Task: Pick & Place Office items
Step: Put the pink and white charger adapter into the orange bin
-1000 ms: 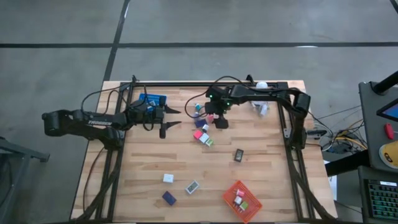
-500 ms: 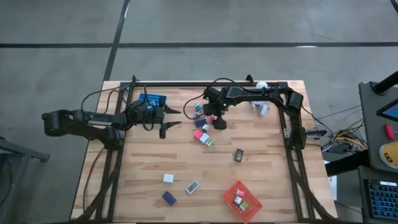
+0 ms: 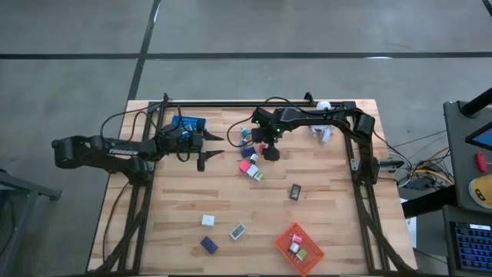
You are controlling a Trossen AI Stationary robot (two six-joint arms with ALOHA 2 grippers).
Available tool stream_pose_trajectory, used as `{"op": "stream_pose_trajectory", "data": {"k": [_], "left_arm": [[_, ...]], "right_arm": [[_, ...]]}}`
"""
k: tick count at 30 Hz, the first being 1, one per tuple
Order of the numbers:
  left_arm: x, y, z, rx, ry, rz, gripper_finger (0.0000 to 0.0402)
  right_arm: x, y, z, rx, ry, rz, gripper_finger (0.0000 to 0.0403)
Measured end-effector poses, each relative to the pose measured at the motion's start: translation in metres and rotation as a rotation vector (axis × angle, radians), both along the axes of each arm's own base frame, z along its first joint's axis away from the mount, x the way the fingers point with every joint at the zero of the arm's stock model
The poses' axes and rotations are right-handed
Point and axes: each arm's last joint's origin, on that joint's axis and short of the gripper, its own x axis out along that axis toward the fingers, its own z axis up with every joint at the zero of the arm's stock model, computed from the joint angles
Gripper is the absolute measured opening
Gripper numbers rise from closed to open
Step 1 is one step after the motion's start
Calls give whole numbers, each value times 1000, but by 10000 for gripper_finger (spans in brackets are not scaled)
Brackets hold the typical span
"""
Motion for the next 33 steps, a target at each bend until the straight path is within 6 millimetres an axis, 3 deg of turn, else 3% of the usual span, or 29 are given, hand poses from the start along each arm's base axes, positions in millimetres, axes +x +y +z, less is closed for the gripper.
{"op": "stream_pose_trajectory", "data": {"k": [19,33], "left_arm": [[0,0,0,-3,-1,1,216],[0,0,0,-3,0,4,216]], "right_arm": [[-2,2,-5,4,10,-10,281],[-6,5,-18,-46,15,-40,206]]}}
